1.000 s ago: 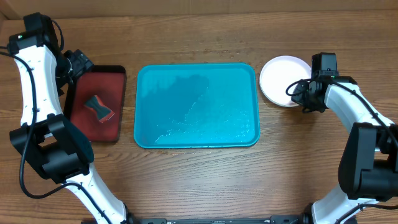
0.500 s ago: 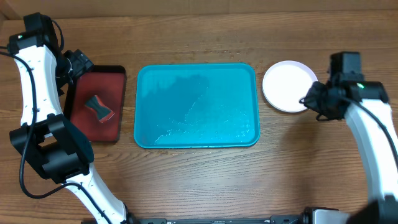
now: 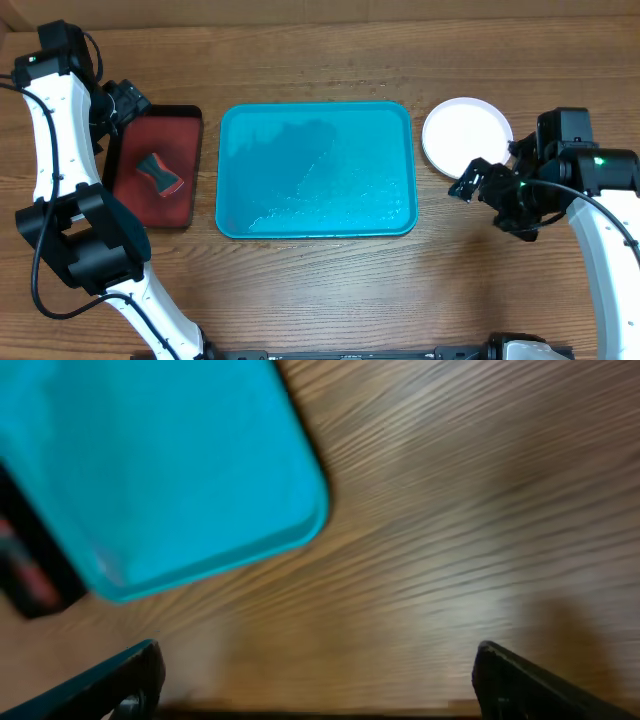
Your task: Clean dirty plates on tray and stack at the side
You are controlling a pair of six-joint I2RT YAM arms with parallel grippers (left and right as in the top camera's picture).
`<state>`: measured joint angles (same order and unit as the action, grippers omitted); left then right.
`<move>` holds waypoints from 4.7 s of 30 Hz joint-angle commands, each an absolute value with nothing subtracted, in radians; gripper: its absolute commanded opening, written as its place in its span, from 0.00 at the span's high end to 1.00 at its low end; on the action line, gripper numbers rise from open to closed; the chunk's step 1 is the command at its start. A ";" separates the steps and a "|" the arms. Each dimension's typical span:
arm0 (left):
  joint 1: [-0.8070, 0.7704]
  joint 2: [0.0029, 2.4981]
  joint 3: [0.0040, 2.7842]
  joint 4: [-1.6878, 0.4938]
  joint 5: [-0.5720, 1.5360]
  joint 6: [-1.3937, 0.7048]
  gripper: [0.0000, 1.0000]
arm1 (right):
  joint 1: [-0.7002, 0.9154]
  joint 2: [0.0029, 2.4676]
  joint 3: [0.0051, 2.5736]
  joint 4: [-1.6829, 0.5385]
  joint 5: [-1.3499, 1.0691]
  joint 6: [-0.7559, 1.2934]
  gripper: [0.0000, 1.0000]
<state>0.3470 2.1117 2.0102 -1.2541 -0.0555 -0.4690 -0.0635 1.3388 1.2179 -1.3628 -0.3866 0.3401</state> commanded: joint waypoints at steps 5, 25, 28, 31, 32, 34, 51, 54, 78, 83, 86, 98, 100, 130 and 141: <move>0.347 2.107 2.018 -1.256 -0.055 -0.468 0.00 | -0.059 1.327 1.237 -1.359 -0.457 0.341 0.00; 0.347 2.107 2.018 -1.256 -0.055 -0.468 0.00 | 0.033 1.296 1.121 -1.050 -0.422 0.205 0.00; 0.347 2.107 2.018 -1.256 -0.055 -0.468 0.00 | 0.050 1.245 1.043 -0.920 -0.433 0.205 0.00; 0.347 2.107 2.018 -1.256 -0.055 -0.468 0.00 | 0.051 1.169 0.937 -0.788 -0.459 0.205 0.00; 0.347 2.107 2.018 -1.256 -0.055 -0.468 0.00 | 0.051 1.134 0.891 -0.739 -0.463 0.205 0.00; 0.347 2.107 2.018 -1.256 -0.055 -0.468 0.00 | 0.051 1.067 0.807 -0.657 -0.465 0.205 0.00; 0.347 2.107 2.018 -1.256 -0.055 -0.468 0.00 | 0.051 0.300 0.165 -0.252 -0.465 0.205 0.00; 0.347 2.107 2.018 -1.256 -0.055 -0.468 0.00 | 0.051 0.211 0.120 -0.231 -0.464 0.205 0.00; 0.347 2.107 2.018 -1.256 -0.055 -0.468 0.00 | 0.053 0.002 0.008 -0.018 -0.157 0.200 0.00; 0.347 2.107 2.018 -1.256 -0.055 -0.468 0.00 | 0.053 0.002 0.008 -0.026 -0.146 0.105 0.00; 0.347 2.107 2.018 -1.256 -0.055 -0.468 0.00 | 0.052 0.002 0.008 -0.074 -0.134 0.076 0.00; 0.347 2.107 2.018 -1.256 -0.055 -0.468 0.00 | 0.050 0.003 0.008 -0.072 -0.132 0.074 0.00; 0.347 2.107 2.018 -1.256 -0.055 -0.468 0.01 | 0.050 0.003 0.008 -0.072 -0.132 0.074 0.00; 0.348 2.107 2.018 -1.256 -0.075 -0.468 0.00 | 0.050 0.003 0.008 -0.072 -0.132 0.074 0.00; 0.336 2.070 2.018 -1.367 -0.024 -0.433 0.00 | 0.050 0.003 0.008 -0.072 -0.132 0.074 0.00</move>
<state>0.3466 2.1113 2.0102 -1.3510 -0.0444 -0.4679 0.0483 0.0120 0.0185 -0.0769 -0.1410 0.0776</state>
